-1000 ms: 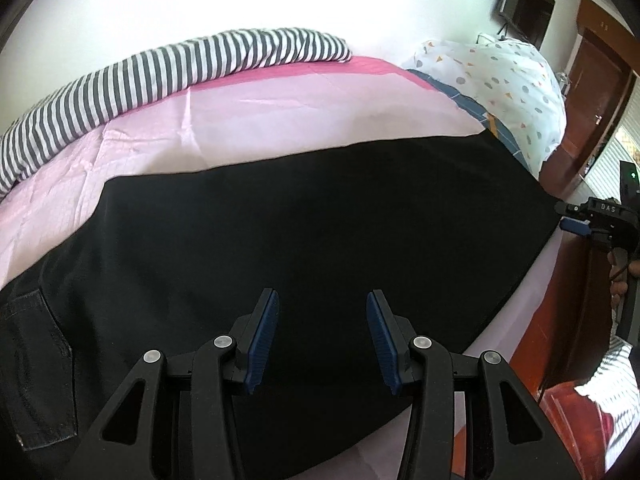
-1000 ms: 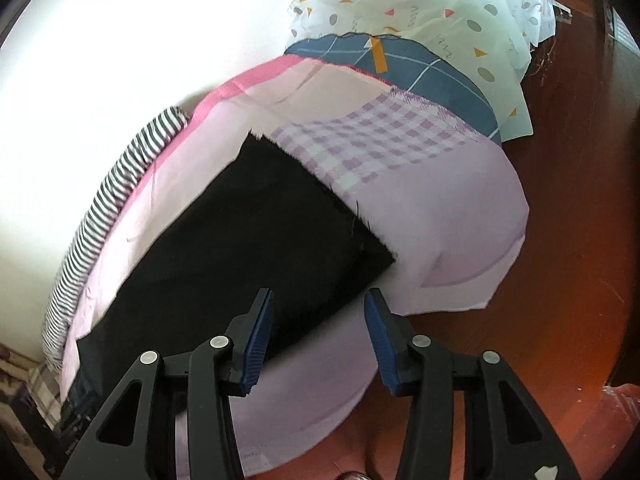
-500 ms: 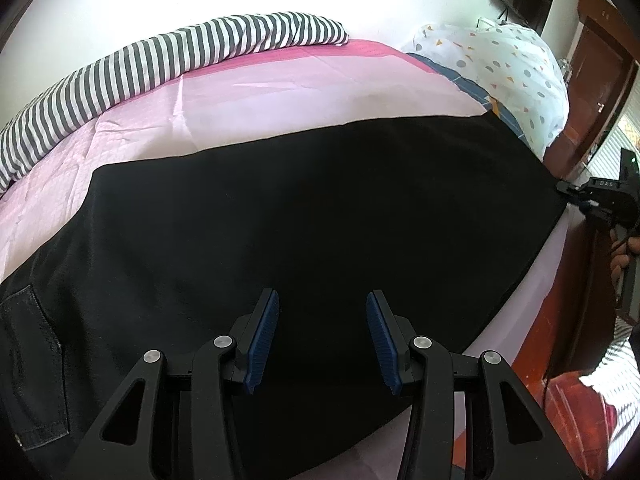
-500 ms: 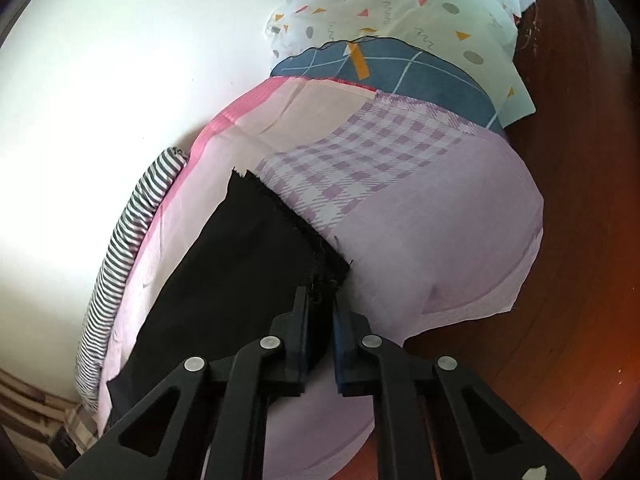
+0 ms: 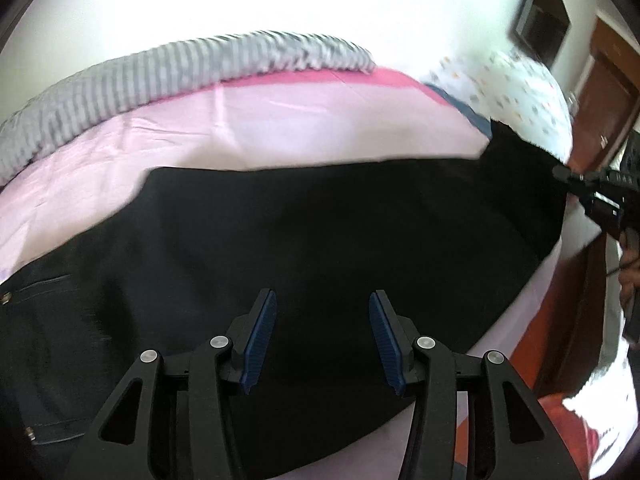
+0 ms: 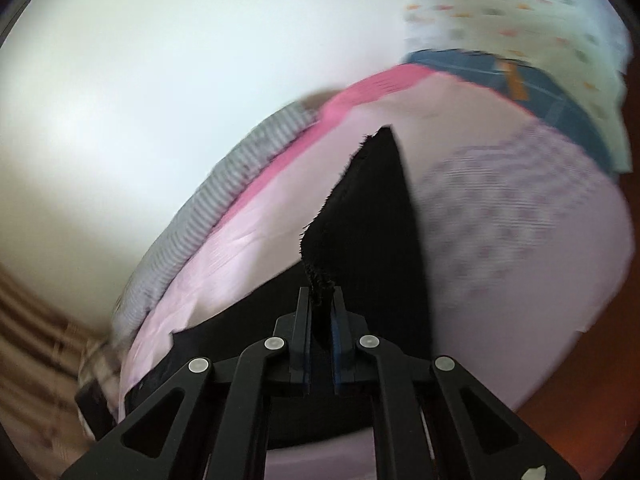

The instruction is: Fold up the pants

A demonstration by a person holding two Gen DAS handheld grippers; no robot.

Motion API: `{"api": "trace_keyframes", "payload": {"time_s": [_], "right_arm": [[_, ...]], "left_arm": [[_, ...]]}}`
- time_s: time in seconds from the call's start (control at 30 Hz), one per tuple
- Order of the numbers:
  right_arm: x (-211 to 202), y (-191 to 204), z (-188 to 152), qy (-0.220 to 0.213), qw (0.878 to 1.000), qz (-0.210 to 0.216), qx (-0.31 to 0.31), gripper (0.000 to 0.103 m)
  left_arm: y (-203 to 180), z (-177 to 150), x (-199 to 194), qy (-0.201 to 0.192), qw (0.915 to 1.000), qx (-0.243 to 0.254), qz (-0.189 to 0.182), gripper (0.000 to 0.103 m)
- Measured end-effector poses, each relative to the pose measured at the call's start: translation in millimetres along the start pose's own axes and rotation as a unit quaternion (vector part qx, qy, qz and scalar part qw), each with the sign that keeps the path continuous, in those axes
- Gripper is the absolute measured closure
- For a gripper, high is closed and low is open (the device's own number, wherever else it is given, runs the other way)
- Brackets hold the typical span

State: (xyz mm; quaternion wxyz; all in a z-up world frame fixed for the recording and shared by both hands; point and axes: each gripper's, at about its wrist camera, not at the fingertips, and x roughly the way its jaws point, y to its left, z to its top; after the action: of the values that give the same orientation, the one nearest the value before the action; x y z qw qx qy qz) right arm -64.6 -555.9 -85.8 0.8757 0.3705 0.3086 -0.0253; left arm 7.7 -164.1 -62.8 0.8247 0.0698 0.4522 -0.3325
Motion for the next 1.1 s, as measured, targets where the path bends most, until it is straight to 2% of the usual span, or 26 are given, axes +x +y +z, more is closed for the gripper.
{"api": "trace_keyframes", "payload": {"time_s": [0.23,0.33,0.47,0.53,0.73,0.9,0.97,1.0,1.1], "right_arm": [[51,90,-30,0.066,0.993,0.067,-0.066,0.095],[74,126,-56,0.109,0.985,0.093,-0.092,0.095],[96,170,-106,0.173,0.969,0.112,-0.138,0.095],[103,178,-126,0.196,0.962,0.113,-0.151,0.095],[128,181,-170,0.254,0.949,0.073,-0.172,0.094],[120,184,-173,0.261,0.945,0.086,-0.18,0.094],[119,190,-178,0.269,0.939,0.091,-0.194,0.094],[119,194,-184,0.271,0.935,0.085,-0.213,0.094],[124,196,-189,0.268,0.933,0.07,-0.23,0.094]], "left_arm": [[47,-14,-27,-0.024,0.9984,-0.045,0.025,0.053],[65,-20,-35,-0.031,0.9969,-0.066,0.029,0.053],[88,-29,-42,-0.035,0.9943,-0.096,0.029,0.053],[94,-34,-45,-0.037,0.9933,-0.105,0.03,0.053],[106,-44,-46,-0.039,0.9914,-0.123,0.024,0.053],[110,-44,-48,-0.049,0.9898,-0.133,0.017,0.053],[112,-43,-47,-0.051,0.9894,-0.135,0.015,0.053],[113,-42,-46,-0.051,0.9893,-0.136,0.014,0.053],[114,-43,-44,-0.042,0.9891,-0.141,0.003,0.053]]}}
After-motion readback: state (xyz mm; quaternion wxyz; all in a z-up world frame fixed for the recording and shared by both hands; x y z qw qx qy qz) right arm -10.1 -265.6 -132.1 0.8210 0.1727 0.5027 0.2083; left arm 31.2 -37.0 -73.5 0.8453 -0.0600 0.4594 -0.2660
